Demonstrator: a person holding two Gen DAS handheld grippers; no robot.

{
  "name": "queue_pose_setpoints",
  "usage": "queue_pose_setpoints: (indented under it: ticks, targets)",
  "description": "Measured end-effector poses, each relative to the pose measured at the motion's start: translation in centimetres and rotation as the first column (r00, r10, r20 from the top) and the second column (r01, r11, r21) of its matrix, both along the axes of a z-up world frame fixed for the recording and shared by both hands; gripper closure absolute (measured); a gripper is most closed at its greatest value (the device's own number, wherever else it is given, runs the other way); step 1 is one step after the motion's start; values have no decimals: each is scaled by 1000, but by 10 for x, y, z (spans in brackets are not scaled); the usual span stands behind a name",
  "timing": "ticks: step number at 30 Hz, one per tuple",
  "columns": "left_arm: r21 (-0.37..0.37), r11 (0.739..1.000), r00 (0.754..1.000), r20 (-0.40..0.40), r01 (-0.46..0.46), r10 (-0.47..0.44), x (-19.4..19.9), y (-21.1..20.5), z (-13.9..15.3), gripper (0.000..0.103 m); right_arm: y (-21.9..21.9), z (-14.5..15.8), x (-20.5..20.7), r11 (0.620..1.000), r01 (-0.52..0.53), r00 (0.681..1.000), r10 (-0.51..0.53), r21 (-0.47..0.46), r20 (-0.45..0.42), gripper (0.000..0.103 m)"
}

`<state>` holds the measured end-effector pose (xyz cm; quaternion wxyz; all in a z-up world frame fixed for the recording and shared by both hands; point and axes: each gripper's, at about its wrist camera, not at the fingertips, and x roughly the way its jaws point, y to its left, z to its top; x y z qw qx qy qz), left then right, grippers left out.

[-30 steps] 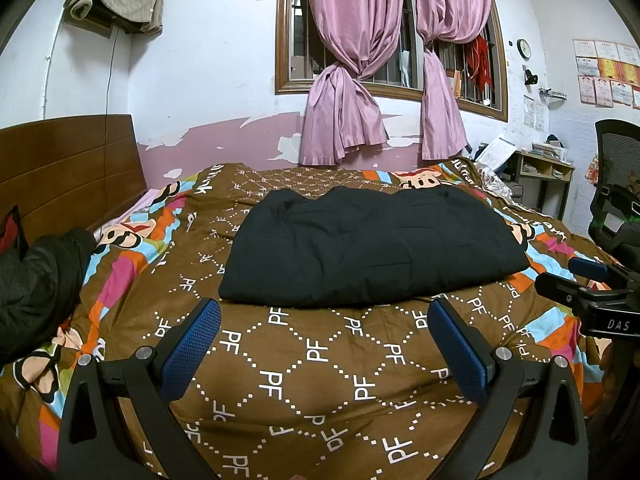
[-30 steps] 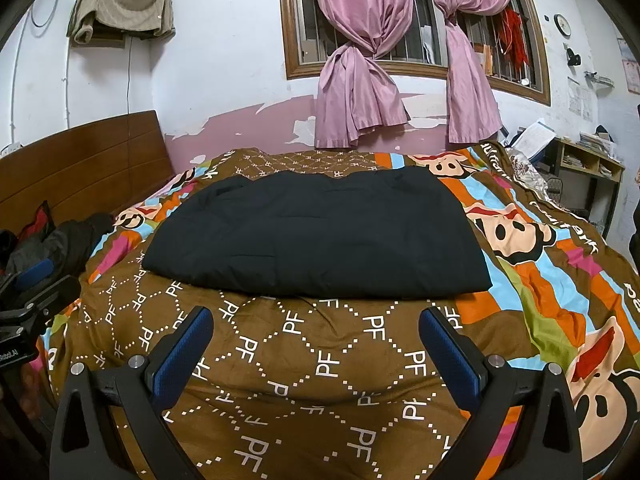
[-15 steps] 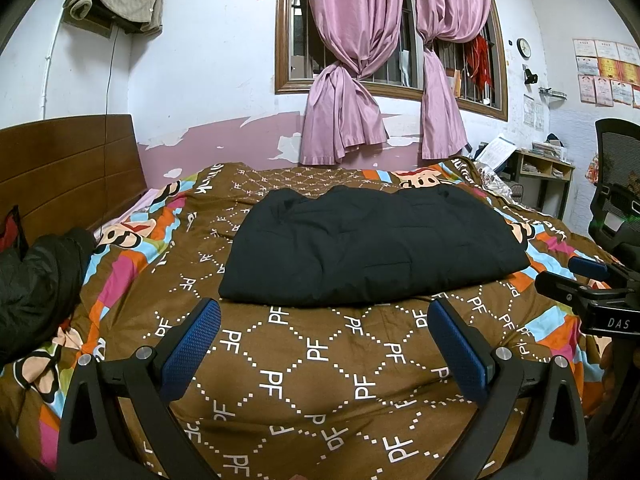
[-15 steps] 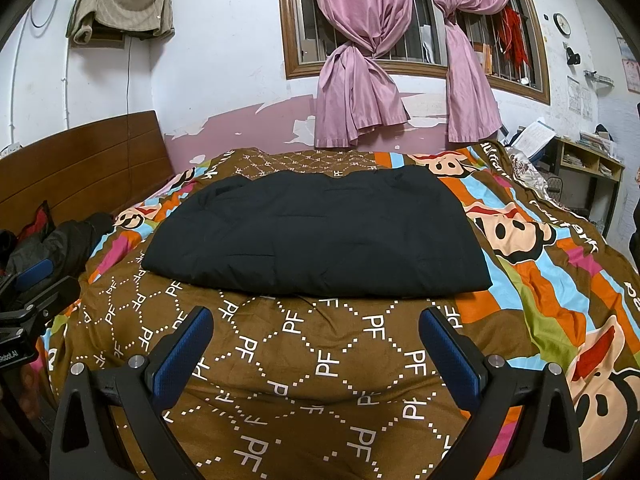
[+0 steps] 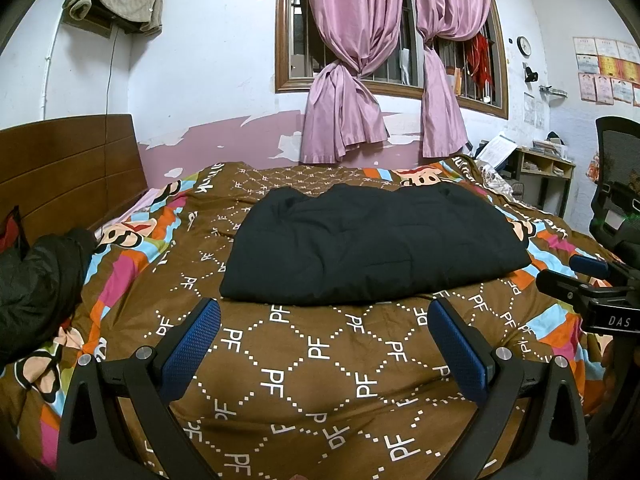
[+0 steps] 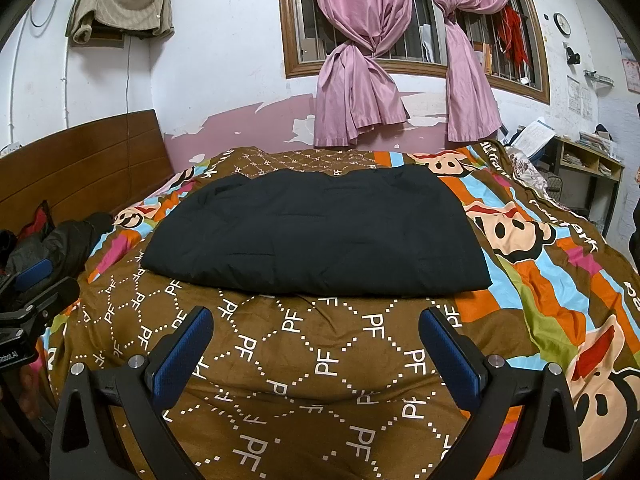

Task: Fold large clothes

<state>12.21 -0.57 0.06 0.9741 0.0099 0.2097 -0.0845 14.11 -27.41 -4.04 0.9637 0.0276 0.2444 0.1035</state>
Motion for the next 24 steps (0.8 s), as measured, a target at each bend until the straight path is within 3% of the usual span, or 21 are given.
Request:
queue_pose_setpoints:
  ticks: [24]
  targets:
    - [-21, 1000, 1000, -27, -5, 5, 3, 12, -10, 2, 1, 1, 0, 1000, 1, 1000, -1, 0, -1, 0]
